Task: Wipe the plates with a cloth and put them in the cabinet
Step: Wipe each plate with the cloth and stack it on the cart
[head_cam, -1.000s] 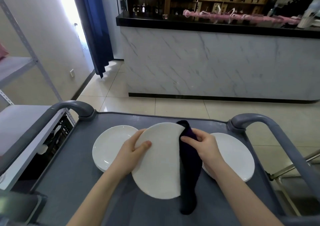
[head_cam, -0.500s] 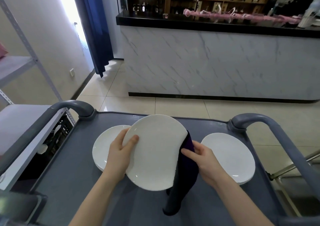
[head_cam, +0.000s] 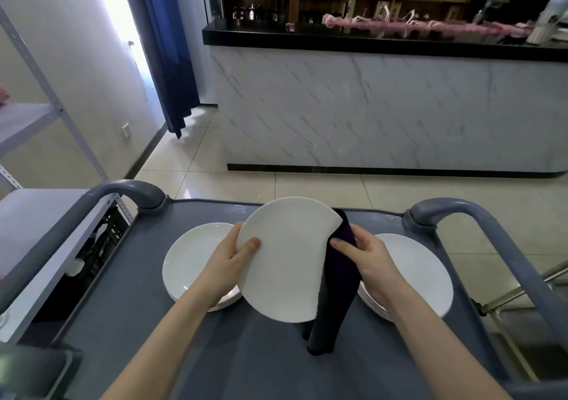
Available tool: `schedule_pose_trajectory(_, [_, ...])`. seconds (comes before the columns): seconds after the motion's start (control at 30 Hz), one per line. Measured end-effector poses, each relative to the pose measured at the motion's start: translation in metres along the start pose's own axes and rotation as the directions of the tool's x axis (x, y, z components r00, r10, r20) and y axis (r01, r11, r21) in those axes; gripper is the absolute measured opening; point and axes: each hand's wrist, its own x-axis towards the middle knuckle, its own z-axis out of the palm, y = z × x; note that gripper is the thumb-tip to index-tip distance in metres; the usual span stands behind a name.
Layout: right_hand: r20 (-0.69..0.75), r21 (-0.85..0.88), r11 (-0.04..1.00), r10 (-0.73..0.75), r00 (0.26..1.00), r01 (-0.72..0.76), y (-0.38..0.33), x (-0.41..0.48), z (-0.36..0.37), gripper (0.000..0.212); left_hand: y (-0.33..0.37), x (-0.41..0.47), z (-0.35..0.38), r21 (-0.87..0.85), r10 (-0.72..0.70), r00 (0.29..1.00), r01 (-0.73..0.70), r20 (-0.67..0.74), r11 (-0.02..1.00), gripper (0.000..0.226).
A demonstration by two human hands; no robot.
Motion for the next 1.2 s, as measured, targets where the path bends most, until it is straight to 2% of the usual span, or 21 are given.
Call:
schedule_pose_trajectory(0.1, [0.067, -0.049, 0.999, 0.009, 0.998, -0.006, -0.004, 0.002, 0.0, 0.027, 0.005, 0.006, -0.006, 0.136, -0.002, 0.998, -0.007, 0.066, 0.991, 0.007])
schedule_pose_trajectory(0.2, [0.055, -0.083, 0.996, -0.039, 0.998, 0.044, -0.004, 0.001, 0.007, 0.026, 0.005, 0.008, -0.011, 0.298, 0.009, 1.0, -0.017, 0.028, 0.954, 0.011])
schedule_pose_trajectory(0.27, [-0.029, -0.166, 0.98, -0.119, 0.993, 0.112, -0.003, -0.003, 0.013, 0.026, 0.003, 0.003, -0.01, 0.356, 0.047, 0.996, -0.016, -0.079, 0.935, 0.02])
schedule_pose_trajectory(0.33, [-0.117, -0.36, 0.91, -0.261, 0.958, 0.204, 0.001, -0.012, 0.019, 0.027, -0.001, -0.005, -0.004, 0.36, 0.071, 0.965, 0.025, -0.253, 0.932, 0.029])
schedule_pose_trajectory(0.37, [-0.144, -0.44, 0.864, -0.335, 0.931, 0.242, 0.003, -0.018, 0.024, 0.028, -0.001, -0.008, 0.0, 0.299, 0.029, 0.951, 0.069, -0.309, 0.952, 0.034])
schedule_pose_trajectory(0.4, [-0.157, -0.484, 0.832, -0.389, 0.908, 0.273, 0.006, -0.026, 0.03, 0.03, 0.003, -0.012, 0.006, 0.168, -0.063, 0.949, 0.119, -0.309, 0.979, 0.038])
schedule_pose_trajectory(0.43, [-0.155, -0.507, 0.807, -0.43, 0.89, 0.302, 0.009, -0.034, 0.036, 0.034, 0.009, -0.015, 0.014, -0.005, -0.177, 0.953, 0.181, -0.244, 0.983, 0.04])
schedule_pose_trajectory(0.47, [-0.136, -0.532, 0.777, -0.471, 0.871, 0.337, 0.012, -0.042, 0.041, 0.037, 0.015, -0.018, 0.022, -0.164, -0.27, 0.951, 0.245, -0.153, 0.956, 0.041])
schedule_pose_trajectory(0.53, [-0.05, -0.593, 0.683, -0.561, 0.826, 0.427, 0.021, -0.056, 0.052, 0.042, 0.025, -0.017, 0.035, -0.372, -0.354, 0.934, 0.312, -0.047, 0.874, 0.044])
schedule_pose_trajectory(0.6, [0.059, -0.644, 0.568, -0.631, 0.773, 0.512, 0.03, -0.069, 0.061, 0.045, 0.028, -0.013, 0.042, -0.512, -0.398, 0.916, 0.318, -0.053, 0.798, 0.049])
schedule_pose_trajectory(0.67, [0.158, -0.652, 0.478, -0.673, 0.723, 0.588, 0.036, -0.077, 0.065, 0.045, 0.028, -0.01, 0.041, -0.571, -0.457, 0.883, 0.323, -0.105, 0.755, 0.045])
schedule_pose_trajectory(0.73, [0.259, -0.611, 0.458, -0.656, 0.709, 0.646, 0.037, -0.081, 0.065, 0.039, 0.024, -0.007, 0.035, -0.558, -0.495, 0.854, 0.334, -0.163, 0.76, 0.037])
schedule_pose_trajectory(0.77, [0.297, -0.576, 0.495, -0.615, 0.731, 0.65, 0.036, -0.081, 0.065, 0.039, 0.021, -0.007, 0.032, -0.548, -0.495, 0.849, 0.329, -0.185, 0.769, 0.031])
schedule_pose_trajectory(0.83, [0.321, -0.483, 0.655, -0.484, 0.814, 0.581, 0.034, -0.08, 0.063, 0.041, 0.016, -0.008, 0.025, -0.543, -0.466, 0.863, 0.3, -0.195, 0.784, 0.02])
schedule_pose_trajectory(0.87, [0.314, -0.435, 0.734, -0.418, 0.852, 0.52, 0.033, -0.079, 0.061, 0.043, 0.014, -0.009, 0.022, -0.548, -0.438, 0.88, 0.28, -0.181, 0.788, 0.022])
schedule_pose_trajectory(0.9, [0.299, -0.405, 0.79, -0.361, 0.883, 0.46, 0.033, -0.077, 0.059, 0.043, 0.012, -0.011, 0.018, -0.553, -0.407, 0.899, 0.26, -0.159, 0.791, 0.027])
schedule_pose_trajectory(0.97, [0.261, -0.407, 0.833, -0.287, 0.922, 0.375, 0.032, -0.073, 0.054, 0.044, 0.008, -0.015, 0.01, -0.559, -0.349, 0.928, 0.222, -0.13, 0.799, 0.034])
schedule_pose_trajectory(1.03, [0.273, -0.459, 0.807, -0.27, 0.923, 0.372, 0.033, -0.072, 0.052, 0.042, 0.005, -0.018, 0.005, -0.574, -0.311, 0.94, 0.177, -0.143, 0.799, 0.036])
schedule_pose_trajectory(1.13, [0.408, -0.598, 0.613, -0.322, 0.855, 0.516, 0.037, -0.075, 0.062, 0.042, 0.005, -0.02, 0.001, -0.569, -0.256, 0.949, 0.109, -0.185, 0.815, 0.033])
schedule_pose_trajectory(1.2, [0.475, -0.644, 0.545, -0.264, 0.839, 0.536, 0.035, -0.071, 0.078, 0.047, 0.009, -0.023, 0.002, -0.51, -0.214, 0.959, 0.092, -0.186, 0.856, 0.031])
